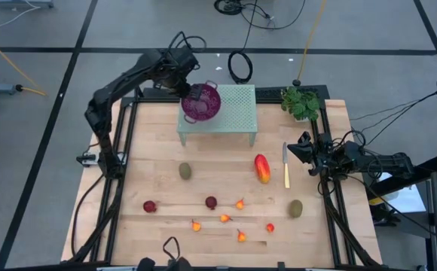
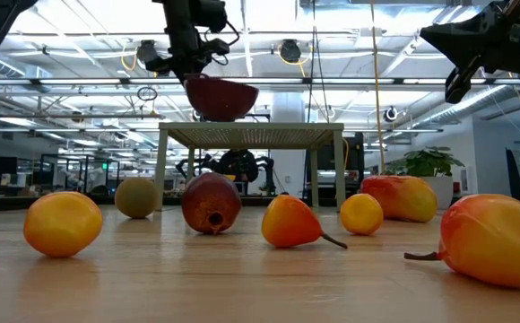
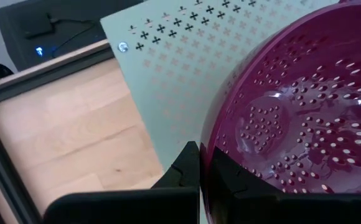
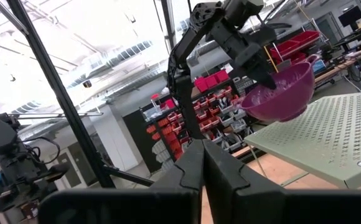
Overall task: Pick & Place Fruit
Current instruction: Put the violet strainer bowl on the shelf
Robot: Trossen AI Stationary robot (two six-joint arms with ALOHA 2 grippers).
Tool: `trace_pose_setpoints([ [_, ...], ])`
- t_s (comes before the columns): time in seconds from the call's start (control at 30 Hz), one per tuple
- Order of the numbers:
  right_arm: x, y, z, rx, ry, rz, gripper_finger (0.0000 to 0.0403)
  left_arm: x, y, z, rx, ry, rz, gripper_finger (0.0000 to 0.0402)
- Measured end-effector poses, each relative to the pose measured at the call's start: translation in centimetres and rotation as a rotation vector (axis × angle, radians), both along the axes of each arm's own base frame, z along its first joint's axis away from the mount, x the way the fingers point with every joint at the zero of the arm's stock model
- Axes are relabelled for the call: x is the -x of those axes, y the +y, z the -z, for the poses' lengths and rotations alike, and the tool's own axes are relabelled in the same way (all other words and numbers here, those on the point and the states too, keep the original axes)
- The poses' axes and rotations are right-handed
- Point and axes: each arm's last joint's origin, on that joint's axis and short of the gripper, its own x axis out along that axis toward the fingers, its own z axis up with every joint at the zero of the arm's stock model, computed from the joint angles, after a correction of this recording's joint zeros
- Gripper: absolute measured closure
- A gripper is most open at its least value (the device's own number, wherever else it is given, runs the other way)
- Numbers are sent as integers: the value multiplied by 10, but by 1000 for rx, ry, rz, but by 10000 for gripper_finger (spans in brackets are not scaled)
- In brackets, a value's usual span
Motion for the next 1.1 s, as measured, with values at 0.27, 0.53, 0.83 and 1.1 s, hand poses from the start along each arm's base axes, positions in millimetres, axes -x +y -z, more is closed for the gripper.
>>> trace_pose_setpoints([
  [0.27,0,0,0,0,0,0,399,4,6,0,-5,-7,43,402],
  [0.53,0,0,0,0,1,0,399,-1,8,7,21,-42,87,402],
  [0.83,0,0,0,0,1,-1,399,-2,9,14,29,-23,85,402],
  [1.1,0,0,0,0,0,0,399,-1,10,14,28,-23,82,402],
])
